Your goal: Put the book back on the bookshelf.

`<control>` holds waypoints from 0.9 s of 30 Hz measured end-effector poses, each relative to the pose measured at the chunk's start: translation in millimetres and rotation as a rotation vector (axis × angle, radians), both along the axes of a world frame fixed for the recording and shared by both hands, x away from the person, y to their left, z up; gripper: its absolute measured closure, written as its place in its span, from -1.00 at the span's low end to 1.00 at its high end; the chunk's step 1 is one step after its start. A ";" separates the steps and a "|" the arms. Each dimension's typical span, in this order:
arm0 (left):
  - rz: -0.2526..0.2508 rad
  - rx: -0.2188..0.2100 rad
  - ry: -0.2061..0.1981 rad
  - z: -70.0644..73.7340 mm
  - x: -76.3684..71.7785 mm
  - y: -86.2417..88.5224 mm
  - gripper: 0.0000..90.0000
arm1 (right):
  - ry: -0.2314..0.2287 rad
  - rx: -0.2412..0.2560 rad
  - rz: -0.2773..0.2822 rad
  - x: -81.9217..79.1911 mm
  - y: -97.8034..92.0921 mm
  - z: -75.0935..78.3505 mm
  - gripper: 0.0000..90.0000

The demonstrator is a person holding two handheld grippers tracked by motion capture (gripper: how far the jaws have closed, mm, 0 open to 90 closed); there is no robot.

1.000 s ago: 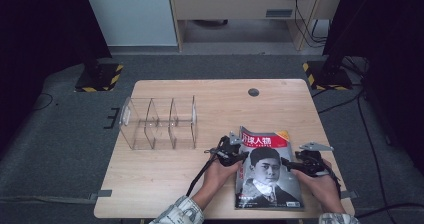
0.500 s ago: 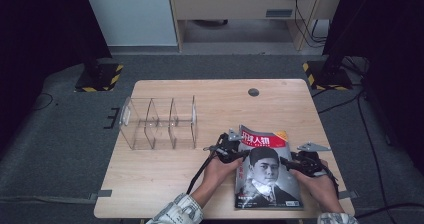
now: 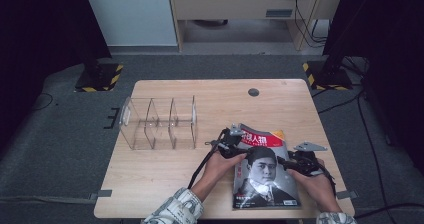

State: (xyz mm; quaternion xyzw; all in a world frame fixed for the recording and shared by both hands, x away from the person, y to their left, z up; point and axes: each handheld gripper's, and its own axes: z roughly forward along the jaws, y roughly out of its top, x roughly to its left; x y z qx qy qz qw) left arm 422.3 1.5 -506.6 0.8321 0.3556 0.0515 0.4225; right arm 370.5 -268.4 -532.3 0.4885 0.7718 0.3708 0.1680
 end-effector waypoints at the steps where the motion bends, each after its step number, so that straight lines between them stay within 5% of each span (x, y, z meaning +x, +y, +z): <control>1: -0.005 0.002 -0.006 1.3 1.2 -0.5 -0.01 | 0.000 0.000 0.000 0.0 0.0 0.0 0.05; 27: -0.023 0.024 -0.003 12.4 31.0 -23.5 -0.01 | -0.009 0.004 0.009 1.5 5.3 -0.9 0.04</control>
